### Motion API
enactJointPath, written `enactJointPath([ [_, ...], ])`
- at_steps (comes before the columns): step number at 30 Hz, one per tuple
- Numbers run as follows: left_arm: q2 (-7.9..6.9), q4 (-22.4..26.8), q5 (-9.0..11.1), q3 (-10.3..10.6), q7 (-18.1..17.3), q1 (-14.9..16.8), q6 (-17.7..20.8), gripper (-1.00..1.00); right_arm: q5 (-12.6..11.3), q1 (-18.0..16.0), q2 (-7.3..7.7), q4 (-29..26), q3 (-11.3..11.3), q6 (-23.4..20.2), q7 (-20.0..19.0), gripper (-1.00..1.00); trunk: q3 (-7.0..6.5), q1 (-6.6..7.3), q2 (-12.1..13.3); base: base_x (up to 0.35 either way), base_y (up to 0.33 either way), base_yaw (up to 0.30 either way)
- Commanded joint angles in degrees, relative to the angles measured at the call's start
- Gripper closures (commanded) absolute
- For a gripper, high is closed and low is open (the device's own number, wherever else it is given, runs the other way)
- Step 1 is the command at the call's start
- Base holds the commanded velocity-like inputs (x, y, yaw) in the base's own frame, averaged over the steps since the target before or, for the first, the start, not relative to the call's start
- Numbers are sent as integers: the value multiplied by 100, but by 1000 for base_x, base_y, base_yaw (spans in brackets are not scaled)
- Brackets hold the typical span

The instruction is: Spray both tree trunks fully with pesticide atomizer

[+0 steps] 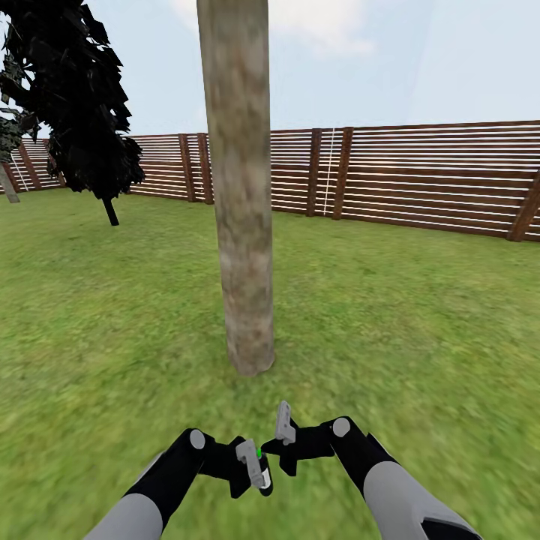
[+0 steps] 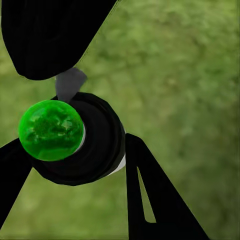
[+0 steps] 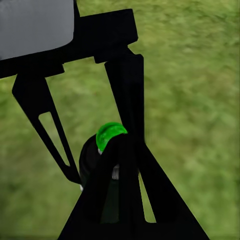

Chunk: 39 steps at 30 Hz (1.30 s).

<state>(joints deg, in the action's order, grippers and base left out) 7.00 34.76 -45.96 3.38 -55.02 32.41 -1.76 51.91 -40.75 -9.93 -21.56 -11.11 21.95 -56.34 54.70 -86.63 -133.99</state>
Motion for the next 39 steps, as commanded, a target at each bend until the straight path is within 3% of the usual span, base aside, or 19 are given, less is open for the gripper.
enactJointPath([
  [1, -1, 1, -36, -1, -8, 2, -18, 100, 48, -3, -7, -6, -49, 19, -27, 100, 6, 1, -2, 0, 0, 0],
  [7, -157, -12, -102, 0, 17, 8, -10, 100, 48, -3, -7, 0, -49, 19, -27, 100, 6, 1, -2, 0, 0, 0],
  [8, -264, -13, -110, 1, 17, 9, -8, 100, 48, -3, -7, 1, -49, 19, -27, 100, 6, 1, -2, 0, 0, 0],
  [11, -766, -13, -122, 6, 18, -15, 7, 100, 48, -2, -7, 0, -49, 19, -27, 100, 6, 1, -2, 0, 0, 0],
  [17, -1490, -13, -124, 5, 18, -64, 4, 100, 50, -3, -7, -14, -57, 27, -20, 100, 6, 1, -2, 0, 0, 0],
  [19, -1849, -13, -124, 1, 18, -80, -7, 100, 56, -1, -7, -21, -63, 28, -12, 100, 6, 1, -2, 0, 0, 0],
  [23, -2338, -55, -103, -15, 24, -112, -28, 100, 49, 5, -7, -18, -70, 33, -2, 100, 6, 1, -2, 0, 0, 0],
  [25, -2477, -134, -79, -51, 38, -116, -26, 100, 42, 6, 157, -14, -74, 36, -1, 100, 6, 1, -2, 0, 0, 0],
  [26, -2519, -166, -69, -194, 109, -118, -23, 100, 40, 6, 308, -8, -82, 37, 1, 100, 6, 1, -2, 0, 0, 0],
  [29, -2513, -196, -51, -693, 485, -118, -17, 100, 36, 10, 652, 3, -119, 37, 37, 100, 6, 1, -2, 0, 0, 0],
  [31, -2446, -333, -35, -1120, 885, -118, -15, 100, 1, 16, 919, 29, -333, 37, 295, 100, 6, 1, -2, 0, 0, 0],
  [33, -2263, -587, -5, -1604, 1455, -114, -11, 100, -60, 36, 1137, 173, -799, 37, 985, 100, 6, 1, -2, 0, 0, 0],
  [34, -2116, -703, 49, -1867, 1856, -113, -9, 100, -72, 70, 1195, 327, -1072, 37, 1575, 100, 6, 1, -2, 0, 0, 0],
  [35, -2002, -755, 98, -2021, 2141, -113, -9, 100, -76, 111, 1221, 458, -1205, 37, 2020, 100, 6, 1, -2, 0, 0, 0],
  [36, -1818, -804, 185, -2198, 2566, -116, -9, 100, -80, 191, 1238, 673, -1323, 40, 2736, 100, 6, 1, -2, 0, 0, 0],
  [39, -1438, -940, 400, -2428, 3474, -115, 14, 100, -93, 416, 1243, 1231, -1421, 48, 4440, 100, 6, 1, -2, 0, 0, 0],
])
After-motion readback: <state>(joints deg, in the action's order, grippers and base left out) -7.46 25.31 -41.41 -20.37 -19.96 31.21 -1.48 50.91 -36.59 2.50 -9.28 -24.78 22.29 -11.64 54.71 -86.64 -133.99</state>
